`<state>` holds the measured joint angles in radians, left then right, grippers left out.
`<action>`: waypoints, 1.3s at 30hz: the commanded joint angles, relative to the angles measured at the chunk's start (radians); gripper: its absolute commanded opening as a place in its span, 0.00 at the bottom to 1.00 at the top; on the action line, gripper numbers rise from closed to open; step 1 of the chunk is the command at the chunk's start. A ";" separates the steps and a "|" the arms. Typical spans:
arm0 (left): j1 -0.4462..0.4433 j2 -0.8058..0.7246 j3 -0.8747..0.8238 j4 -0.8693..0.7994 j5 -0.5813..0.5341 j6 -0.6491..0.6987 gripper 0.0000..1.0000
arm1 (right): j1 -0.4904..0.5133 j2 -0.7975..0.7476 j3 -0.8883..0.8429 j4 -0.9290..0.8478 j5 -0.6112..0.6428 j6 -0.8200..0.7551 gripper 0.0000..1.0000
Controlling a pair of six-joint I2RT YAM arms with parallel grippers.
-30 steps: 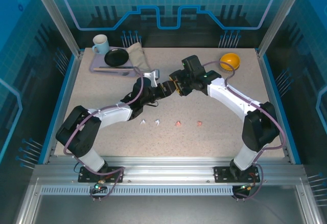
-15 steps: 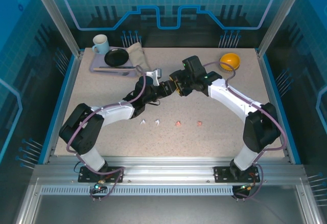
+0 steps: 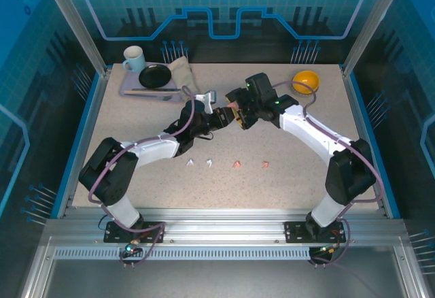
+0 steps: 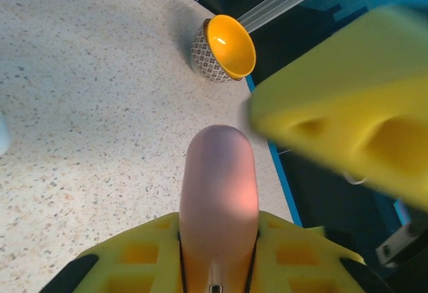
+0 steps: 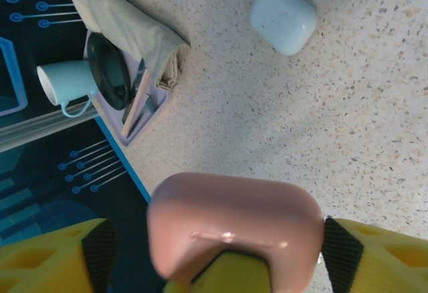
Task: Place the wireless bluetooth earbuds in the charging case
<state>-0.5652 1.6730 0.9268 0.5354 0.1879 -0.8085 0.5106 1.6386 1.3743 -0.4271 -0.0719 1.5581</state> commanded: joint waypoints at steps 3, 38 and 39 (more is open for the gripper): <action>0.044 -0.086 0.033 -0.134 0.121 0.094 0.02 | -0.109 -0.132 -0.005 -0.054 0.024 -0.173 0.89; 0.247 -0.030 0.363 -0.762 0.790 0.459 0.06 | -0.070 -0.164 -0.359 0.604 -0.418 -0.931 0.81; 0.246 -0.033 0.363 -0.764 0.789 0.460 0.06 | -0.070 -0.152 -0.355 0.593 -0.404 -0.931 0.80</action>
<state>-0.3115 1.6394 1.2613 -0.2134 0.9405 -0.3809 0.4313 1.4578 0.9829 0.1692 -0.5022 0.6453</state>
